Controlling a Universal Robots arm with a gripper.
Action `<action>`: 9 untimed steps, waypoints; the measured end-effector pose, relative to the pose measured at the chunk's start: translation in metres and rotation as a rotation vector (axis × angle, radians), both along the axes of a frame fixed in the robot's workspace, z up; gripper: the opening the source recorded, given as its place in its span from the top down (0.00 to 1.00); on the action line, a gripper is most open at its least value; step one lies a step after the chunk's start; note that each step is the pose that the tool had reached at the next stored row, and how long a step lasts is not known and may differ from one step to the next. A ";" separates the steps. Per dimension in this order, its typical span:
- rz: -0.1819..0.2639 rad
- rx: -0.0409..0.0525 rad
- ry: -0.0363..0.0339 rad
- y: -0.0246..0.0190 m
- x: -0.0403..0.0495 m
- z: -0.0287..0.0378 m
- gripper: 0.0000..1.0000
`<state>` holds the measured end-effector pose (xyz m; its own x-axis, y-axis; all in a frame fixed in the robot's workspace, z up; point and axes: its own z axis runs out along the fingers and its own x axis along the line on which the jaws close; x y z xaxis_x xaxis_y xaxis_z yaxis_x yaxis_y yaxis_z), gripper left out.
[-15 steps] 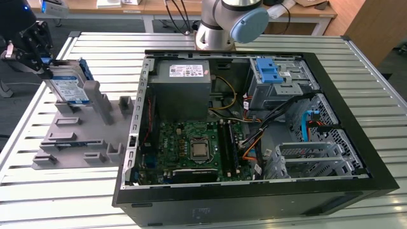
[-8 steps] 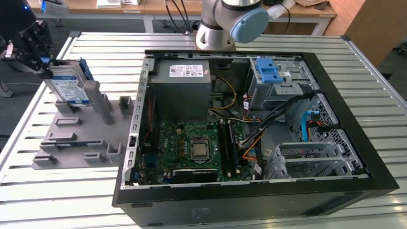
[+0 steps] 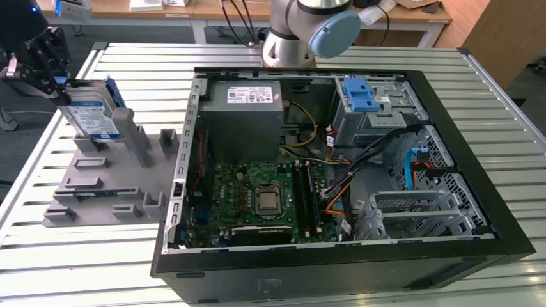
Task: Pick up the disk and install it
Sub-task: 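Pick up the disk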
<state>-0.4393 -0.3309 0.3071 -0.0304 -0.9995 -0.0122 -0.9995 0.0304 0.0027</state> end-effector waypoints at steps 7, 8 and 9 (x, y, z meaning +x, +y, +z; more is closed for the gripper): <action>0.000 0.0000 0.0000 0.0000 0.0000 0.0010 0.64; 0.000 0.0000 -0.0001 0.0000 0.0000 0.0011 0.64; 0.000 0.0000 0.0000 0.0000 0.0000 0.0013 0.64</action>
